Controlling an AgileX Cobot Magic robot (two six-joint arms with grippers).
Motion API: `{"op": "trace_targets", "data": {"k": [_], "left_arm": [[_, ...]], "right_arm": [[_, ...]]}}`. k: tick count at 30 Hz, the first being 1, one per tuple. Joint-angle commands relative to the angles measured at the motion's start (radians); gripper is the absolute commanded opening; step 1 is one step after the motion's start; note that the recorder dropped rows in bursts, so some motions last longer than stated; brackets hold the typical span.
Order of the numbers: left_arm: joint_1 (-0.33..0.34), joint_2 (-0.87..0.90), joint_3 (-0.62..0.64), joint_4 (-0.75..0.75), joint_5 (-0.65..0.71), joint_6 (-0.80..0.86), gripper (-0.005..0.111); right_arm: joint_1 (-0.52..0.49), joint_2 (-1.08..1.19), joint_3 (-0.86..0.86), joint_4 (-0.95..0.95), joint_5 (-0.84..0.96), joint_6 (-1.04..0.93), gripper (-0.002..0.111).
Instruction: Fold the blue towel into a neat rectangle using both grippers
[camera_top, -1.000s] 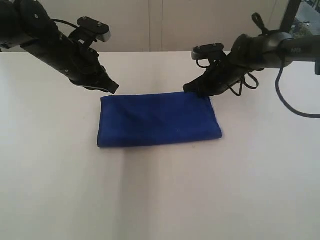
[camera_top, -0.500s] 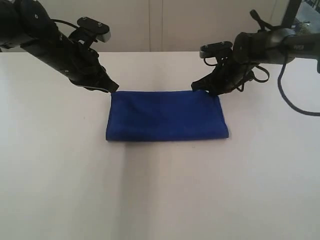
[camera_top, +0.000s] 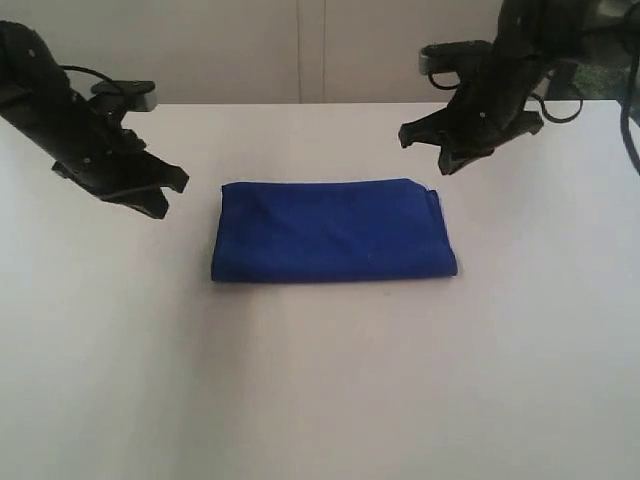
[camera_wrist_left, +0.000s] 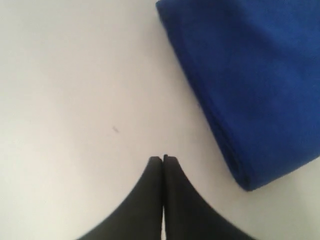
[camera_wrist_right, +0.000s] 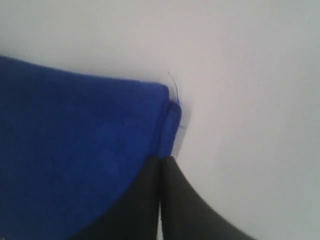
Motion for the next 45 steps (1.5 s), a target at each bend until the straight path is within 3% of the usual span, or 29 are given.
{"op": "trace_targets", "data": {"k": [1,9,18,28,35,42,45], "left_arm": [[0.065,-0.003,-0.002,-0.008,0.103,-0.059,0.000],[0.101,-0.010,0.053,-0.004,0.199,-0.085,0.000],[0.053,-0.138,0.176,-0.049,0.066,-0.023,0.000],[-0.120,-0.066,0.133,-0.137,-0.136,-0.034,0.000],[-0.151,0.091,0.015,-0.173,-0.177,-0.034,0.000],[-0.151,0.183,0.002,-0.247,-0.216,-0.027,0.000],[-0.159,0.203,0.002,-0.250,-0.225,-0.027,0.000]], "right_arm": [[-0.024,-0.011,0.041,0.015,0.078,0.037,0.000],[-0.037,-0.047,0.179,0.058,0.083,0.037,0.000],[-0.037,-0.164,0.306,0.067,-0.052,0.030,0.000],[-0.037,-0.133,0.268,0.191,-0.186,-0.004,0.000],[-0.037,-0.043,0.178,0.215,-0.265,-0.005,0.000],[-0.037,0.061,0.102,0.249,-0.369,-0.005,0.001],[-0.037,0.090,0.079,0.270,-0.391,-0.005,0.009]]}}
